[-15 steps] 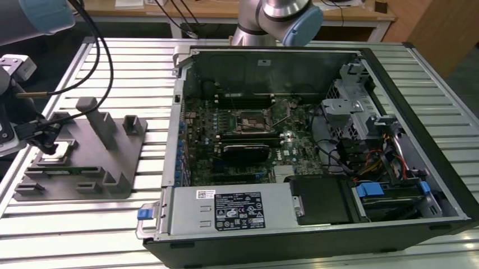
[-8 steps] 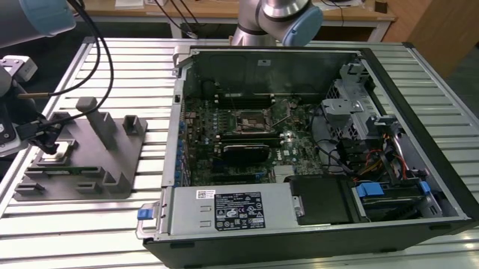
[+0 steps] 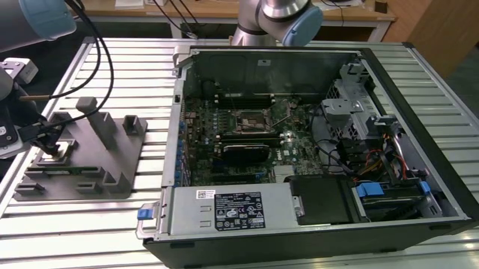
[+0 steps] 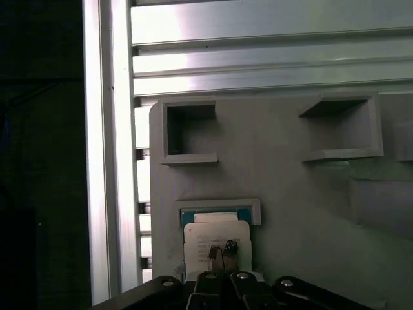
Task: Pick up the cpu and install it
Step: 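Pick up the cpu and move it towards the insertion slot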
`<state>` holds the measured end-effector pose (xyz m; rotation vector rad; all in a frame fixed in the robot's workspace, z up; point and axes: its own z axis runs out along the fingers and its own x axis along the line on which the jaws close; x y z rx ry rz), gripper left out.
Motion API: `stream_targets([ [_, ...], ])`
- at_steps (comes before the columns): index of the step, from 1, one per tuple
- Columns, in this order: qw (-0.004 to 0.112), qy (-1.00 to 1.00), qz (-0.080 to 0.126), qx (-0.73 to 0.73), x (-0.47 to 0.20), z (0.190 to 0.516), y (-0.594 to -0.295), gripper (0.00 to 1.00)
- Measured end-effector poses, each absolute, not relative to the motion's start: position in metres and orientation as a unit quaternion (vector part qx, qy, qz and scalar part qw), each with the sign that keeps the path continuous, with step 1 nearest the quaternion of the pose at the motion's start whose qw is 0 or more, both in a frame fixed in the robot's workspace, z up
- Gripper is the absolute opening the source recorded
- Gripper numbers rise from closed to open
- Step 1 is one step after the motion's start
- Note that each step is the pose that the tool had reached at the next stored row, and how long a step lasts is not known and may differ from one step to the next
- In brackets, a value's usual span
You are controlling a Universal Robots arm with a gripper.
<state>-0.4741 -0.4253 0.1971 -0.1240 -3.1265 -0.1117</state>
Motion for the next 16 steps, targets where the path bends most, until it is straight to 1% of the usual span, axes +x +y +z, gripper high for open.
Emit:
stream_targets([
  [8,0.005,-0.999,-0.036,-0.038,-0.4741,0.1969,-0.4253,0.11],
  [9,0.005,-0.999,-0.036,-0.038,-0.4741,0.1969,-0.4253,0.17],
  [10,0.005,-0.999,-0.036,-0.038,-0.4741,0.1969,-0.4253,0.17],
  [12,0.005,-0.999,-0.036,-0.038,-0.4741,0.1969,-0.4253,0.29],
  [13,0.005,-0.999,-0.036,-0.038,-0.4741,0.1969,-0.4253,0.29],
  [15,0.005,-0.999,-0.036,-0.037,-0.4741,0.1969,-0.4253,0.41],
  [16,0.005,-0.999,-0.036,-0.037,-0.4741,0.1970,-0.4253,0.41],
])
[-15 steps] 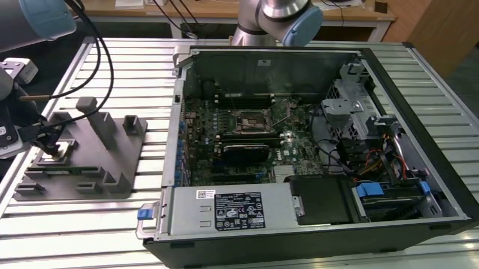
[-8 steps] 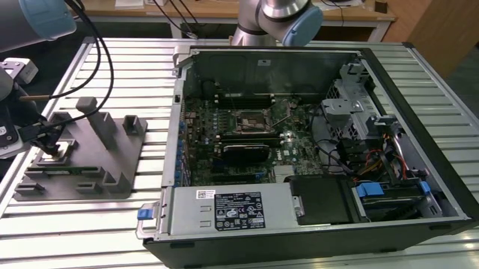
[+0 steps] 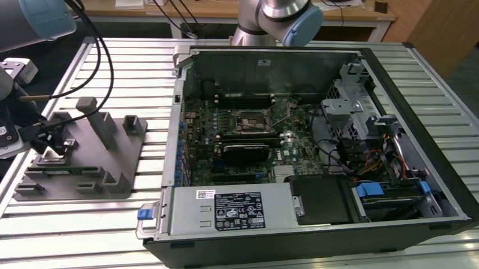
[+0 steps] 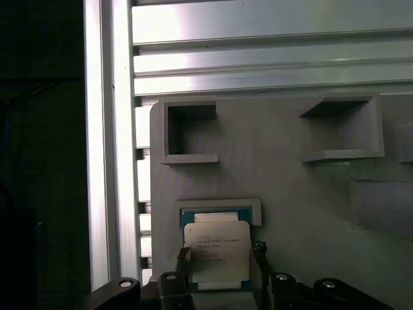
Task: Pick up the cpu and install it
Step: 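Pick up the cpu and move it towards the insertion slot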
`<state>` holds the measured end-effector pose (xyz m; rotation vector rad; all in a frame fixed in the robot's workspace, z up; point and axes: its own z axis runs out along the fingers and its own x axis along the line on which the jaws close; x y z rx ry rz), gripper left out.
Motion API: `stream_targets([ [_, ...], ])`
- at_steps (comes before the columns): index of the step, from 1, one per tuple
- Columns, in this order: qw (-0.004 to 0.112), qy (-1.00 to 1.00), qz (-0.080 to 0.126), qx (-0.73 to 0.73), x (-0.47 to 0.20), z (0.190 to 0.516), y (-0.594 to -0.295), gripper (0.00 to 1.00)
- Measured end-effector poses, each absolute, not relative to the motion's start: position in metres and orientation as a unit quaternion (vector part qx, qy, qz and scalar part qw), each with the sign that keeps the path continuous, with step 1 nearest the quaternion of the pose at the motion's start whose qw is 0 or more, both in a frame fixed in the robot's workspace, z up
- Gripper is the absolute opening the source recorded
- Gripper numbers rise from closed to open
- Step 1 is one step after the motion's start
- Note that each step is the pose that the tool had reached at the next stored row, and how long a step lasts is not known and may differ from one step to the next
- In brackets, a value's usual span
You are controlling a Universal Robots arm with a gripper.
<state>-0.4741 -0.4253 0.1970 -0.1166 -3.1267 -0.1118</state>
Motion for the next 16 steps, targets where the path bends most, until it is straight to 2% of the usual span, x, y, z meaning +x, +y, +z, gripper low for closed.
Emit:
stream_targets([
  [2,0.005,-0.999,-0.036,-0.037,-0.4741,0.1969,-0.4253,0.53],
  [5,0.005,-0.999,-0.036,-0.037,-0.4741,0.1969,-0.4253,0.58],
  [6,0.005,-0.999,-0.036,-0.036,-0.4741,0.1969,-0.4253,0.65],
  [16,0.002,-0.999,-0.036,-0.036,-0.4742,0.1907,-0.4253,0.65],
])
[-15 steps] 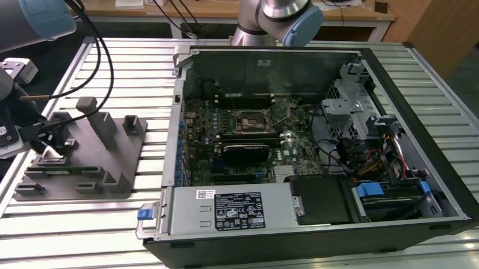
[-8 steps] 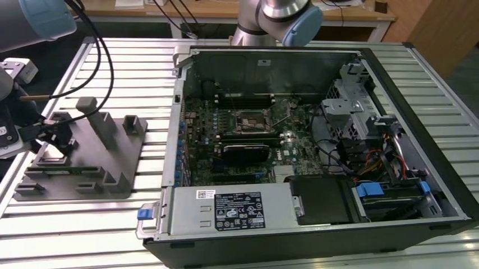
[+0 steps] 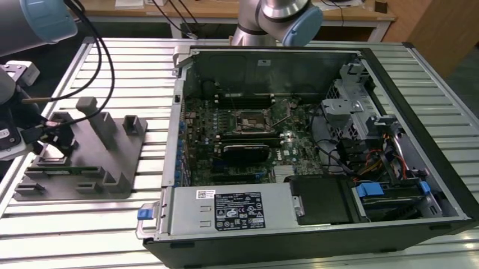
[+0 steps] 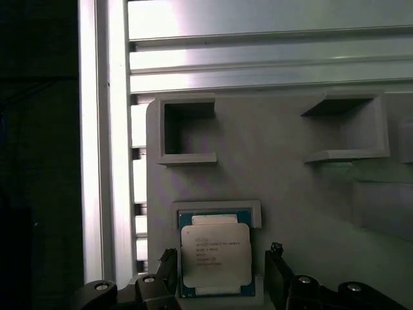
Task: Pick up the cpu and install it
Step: 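Pick up the cpu and move it towards the insertion slot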
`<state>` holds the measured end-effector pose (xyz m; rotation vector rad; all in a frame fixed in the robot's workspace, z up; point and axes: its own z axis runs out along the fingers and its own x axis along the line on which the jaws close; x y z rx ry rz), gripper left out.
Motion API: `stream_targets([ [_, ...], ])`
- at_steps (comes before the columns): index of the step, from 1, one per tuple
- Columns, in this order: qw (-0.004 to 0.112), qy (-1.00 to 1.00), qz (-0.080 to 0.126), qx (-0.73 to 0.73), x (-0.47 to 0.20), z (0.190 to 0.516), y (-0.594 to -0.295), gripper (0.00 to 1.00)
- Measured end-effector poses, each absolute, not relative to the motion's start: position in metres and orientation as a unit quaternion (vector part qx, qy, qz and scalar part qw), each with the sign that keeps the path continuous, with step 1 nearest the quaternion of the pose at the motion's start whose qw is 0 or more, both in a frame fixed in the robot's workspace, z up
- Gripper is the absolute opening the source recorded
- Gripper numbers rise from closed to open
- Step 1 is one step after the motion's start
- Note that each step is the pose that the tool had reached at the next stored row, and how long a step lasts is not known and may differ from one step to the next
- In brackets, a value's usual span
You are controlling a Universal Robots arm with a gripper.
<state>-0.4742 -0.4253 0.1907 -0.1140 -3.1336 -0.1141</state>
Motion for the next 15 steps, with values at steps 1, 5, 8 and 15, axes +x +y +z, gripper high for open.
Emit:
stream_targets([
  [1,0.002,-0.999,-0.036,-0.036,-0.4741,0.1902,-0.4253,0.65],
  [5,0.002,-0.999,-0.036,-0.036,-0.4741,0.1870,-0.4253,0.65],
  [8,0.002,-0.999,-0.036,-0.036,-0.4741,0.1851,-0.4252,0.65],
  [15,0.002,-0.999,-0.037,-0.033,-0.4741,0.1835,-0.4246,0.65],
])
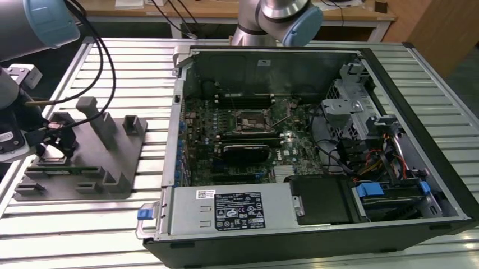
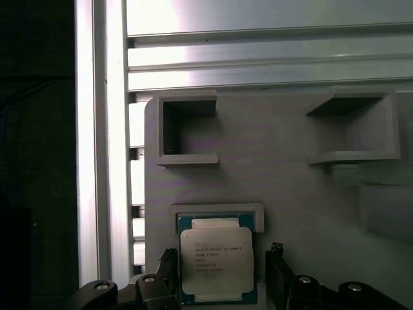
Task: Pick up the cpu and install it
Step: 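Pick up the cpu and move it towards the insertion slot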
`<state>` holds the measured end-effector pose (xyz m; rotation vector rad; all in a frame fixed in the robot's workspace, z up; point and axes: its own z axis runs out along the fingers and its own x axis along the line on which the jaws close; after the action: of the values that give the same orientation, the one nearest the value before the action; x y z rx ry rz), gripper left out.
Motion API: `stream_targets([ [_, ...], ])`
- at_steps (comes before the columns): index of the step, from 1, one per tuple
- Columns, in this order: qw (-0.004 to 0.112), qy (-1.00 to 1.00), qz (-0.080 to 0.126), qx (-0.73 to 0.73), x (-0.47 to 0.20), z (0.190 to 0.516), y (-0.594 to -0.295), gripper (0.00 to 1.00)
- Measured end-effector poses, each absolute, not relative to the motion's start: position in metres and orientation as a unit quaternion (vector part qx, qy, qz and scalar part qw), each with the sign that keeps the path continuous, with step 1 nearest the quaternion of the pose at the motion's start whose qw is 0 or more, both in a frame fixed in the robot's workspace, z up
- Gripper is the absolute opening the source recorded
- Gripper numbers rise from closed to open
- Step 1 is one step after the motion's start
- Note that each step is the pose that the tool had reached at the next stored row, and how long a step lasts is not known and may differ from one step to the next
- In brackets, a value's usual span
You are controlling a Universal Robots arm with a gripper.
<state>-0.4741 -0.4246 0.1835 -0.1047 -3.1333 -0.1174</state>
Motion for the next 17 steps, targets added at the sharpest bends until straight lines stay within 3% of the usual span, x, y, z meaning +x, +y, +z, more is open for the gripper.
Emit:
stream_targets([
  [17,0.003,-0.999,-0.042,-0.028,-0.4741,0.1825,-0.4245,0.65],
])
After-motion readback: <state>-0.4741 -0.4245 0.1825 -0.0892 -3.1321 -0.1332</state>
